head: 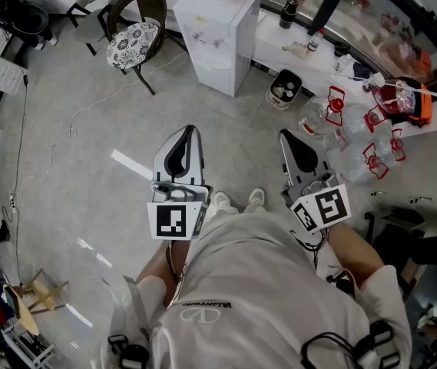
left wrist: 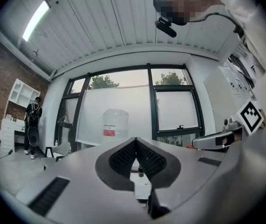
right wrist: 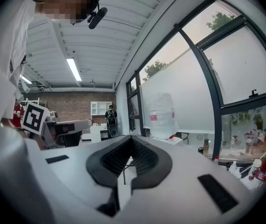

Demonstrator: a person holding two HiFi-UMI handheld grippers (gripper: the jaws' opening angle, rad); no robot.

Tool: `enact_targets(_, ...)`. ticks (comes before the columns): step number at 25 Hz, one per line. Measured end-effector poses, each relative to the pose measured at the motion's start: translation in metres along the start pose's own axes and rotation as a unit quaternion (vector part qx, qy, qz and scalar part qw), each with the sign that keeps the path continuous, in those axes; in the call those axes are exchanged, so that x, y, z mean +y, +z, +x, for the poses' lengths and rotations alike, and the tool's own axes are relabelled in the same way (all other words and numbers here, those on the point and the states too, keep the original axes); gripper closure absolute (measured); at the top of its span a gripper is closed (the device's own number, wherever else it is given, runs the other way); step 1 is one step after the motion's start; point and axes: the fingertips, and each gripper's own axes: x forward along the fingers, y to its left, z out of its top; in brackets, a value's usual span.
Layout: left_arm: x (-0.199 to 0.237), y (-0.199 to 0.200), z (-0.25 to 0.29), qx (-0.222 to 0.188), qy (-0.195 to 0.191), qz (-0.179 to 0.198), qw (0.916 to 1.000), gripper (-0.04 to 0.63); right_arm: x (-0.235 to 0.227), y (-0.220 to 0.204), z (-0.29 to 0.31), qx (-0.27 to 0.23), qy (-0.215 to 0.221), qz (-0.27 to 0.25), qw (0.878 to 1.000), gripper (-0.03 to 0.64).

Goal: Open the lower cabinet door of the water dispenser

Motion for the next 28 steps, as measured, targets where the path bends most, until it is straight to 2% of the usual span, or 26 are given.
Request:
enact_targets(11,0.032,-0.008,-0.012,0.006,-0.008,0.0,1.0,0.591,0.02,-0.006,0.02,-0.003,-0.004,0.013,1.0,0.601)
enact_targets(17,0.045,-0.021,-0.009,0.023,-0.006,-0.01,0.9997,0.591,0.028,-0.014,0.037,0.005,0.004,0.007,1.0,0.601)
enact_targets(28,0.058,-0.029,0.052,0.023,0.002,-0.001,0.9997,0.591,-0.016,-0.018,0.089,0.002,0.021,0.001,1.0,0.601)
